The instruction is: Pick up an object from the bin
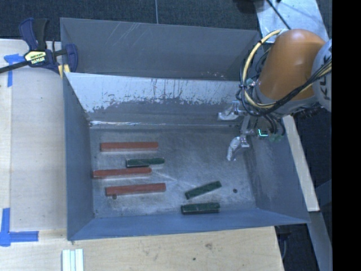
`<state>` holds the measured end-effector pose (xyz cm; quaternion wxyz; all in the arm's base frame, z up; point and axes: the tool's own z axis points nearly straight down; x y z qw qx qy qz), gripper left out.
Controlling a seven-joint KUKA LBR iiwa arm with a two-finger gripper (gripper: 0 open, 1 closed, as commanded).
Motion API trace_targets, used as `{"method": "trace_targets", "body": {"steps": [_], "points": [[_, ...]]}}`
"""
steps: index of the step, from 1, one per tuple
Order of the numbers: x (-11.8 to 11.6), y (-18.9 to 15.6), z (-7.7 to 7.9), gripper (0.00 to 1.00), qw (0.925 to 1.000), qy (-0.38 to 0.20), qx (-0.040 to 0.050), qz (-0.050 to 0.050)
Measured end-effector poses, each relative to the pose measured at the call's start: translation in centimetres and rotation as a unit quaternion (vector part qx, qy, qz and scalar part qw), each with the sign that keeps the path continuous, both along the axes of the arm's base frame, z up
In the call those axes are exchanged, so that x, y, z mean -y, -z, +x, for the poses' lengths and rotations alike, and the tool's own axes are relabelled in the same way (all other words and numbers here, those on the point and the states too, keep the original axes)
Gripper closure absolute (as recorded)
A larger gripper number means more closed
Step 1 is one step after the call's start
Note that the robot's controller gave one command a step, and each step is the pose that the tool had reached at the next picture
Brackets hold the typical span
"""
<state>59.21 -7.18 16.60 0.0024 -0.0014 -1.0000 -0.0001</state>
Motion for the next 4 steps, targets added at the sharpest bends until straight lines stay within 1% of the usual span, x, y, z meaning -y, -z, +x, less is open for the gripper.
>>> {"method": "trace_targets", "body": {"steps": [1, 2, 3, 4], "points": [[0.0, -0.4, 0.2, 0.0, 1.0, -0.001, 0.0041, 0.0], [-2.3, 4.4, -4.1, 0.0, 0.9994, -0.034, 0.0062, -0.001], [-7.4, 8.4, -5.9, 0.0, 0.9978, -0.066, 0.0024, -0.003], [-1.8, 8.9, -9.8, 1.0, 0.9823, -0.187, 0.0176, -0.001]]}}
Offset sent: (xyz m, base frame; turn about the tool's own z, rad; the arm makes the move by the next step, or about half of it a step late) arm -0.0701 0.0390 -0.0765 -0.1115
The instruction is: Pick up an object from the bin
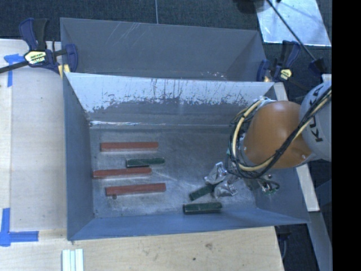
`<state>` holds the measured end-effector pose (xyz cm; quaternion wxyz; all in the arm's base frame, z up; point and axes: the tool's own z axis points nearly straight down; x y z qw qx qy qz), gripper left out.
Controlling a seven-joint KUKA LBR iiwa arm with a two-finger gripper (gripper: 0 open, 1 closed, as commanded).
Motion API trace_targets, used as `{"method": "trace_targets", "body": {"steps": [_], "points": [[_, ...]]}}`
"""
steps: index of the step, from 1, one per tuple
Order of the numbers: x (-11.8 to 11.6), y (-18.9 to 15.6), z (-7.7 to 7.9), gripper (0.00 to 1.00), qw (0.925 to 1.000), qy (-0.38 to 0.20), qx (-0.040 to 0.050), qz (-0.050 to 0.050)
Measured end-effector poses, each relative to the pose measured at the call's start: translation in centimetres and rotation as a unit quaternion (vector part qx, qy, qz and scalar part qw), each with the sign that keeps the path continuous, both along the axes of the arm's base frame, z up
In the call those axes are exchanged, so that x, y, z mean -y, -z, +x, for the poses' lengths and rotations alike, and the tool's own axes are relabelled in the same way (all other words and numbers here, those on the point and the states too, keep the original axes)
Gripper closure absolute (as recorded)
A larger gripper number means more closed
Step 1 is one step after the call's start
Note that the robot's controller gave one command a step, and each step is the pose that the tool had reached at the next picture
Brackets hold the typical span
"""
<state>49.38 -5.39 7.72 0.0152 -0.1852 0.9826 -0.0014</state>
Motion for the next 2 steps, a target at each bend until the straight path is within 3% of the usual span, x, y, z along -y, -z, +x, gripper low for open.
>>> {"method": "trace_targets", "body": {"steps": [1, 2], "points": [[0.0, 0.0, 0.0, 1.0, 1.0, 0.0, 0.0, 0.0], [1.0, -12.4, 0.5, 1.0, 0.9999, -0.008, -0.0144, -0.001]]}}
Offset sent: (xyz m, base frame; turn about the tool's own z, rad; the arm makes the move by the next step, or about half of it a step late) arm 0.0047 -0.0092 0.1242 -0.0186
